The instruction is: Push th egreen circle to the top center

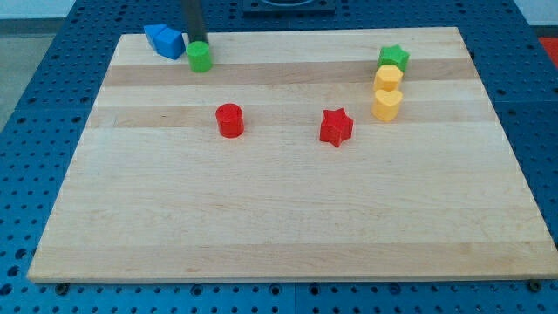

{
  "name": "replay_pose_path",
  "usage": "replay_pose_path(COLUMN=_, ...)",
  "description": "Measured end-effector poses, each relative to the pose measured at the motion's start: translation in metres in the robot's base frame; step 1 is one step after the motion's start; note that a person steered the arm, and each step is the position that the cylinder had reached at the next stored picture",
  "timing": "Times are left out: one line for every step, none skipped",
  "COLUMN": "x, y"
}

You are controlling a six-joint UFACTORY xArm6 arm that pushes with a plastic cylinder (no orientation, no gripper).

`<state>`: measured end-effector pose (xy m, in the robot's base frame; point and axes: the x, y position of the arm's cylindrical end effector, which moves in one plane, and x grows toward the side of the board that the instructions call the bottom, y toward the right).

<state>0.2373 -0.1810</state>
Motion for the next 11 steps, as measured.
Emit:
replay_pose_path(x=0.006, y=-0.033)
replay_pose_path(x=0.027, y=-0.011)
replay_pose_path(x=0.031, y=0.060)
replay_pose_path(x=0.029, y=0.123)
replay_pose_path(x=-0.004, y=0.169)
replay_pose_path(x=-0.004, y=0.194)
replay_pose_path(x=-0.003, y=0.220)
replay_pose_path(x=-0.002, y=0.232)
replay_pose_path(x=-0.002, y=0.232)
replay_pose_path(x=-0.002, y=0.232)
replay_pose_path(x=-0.002, y=0.232)
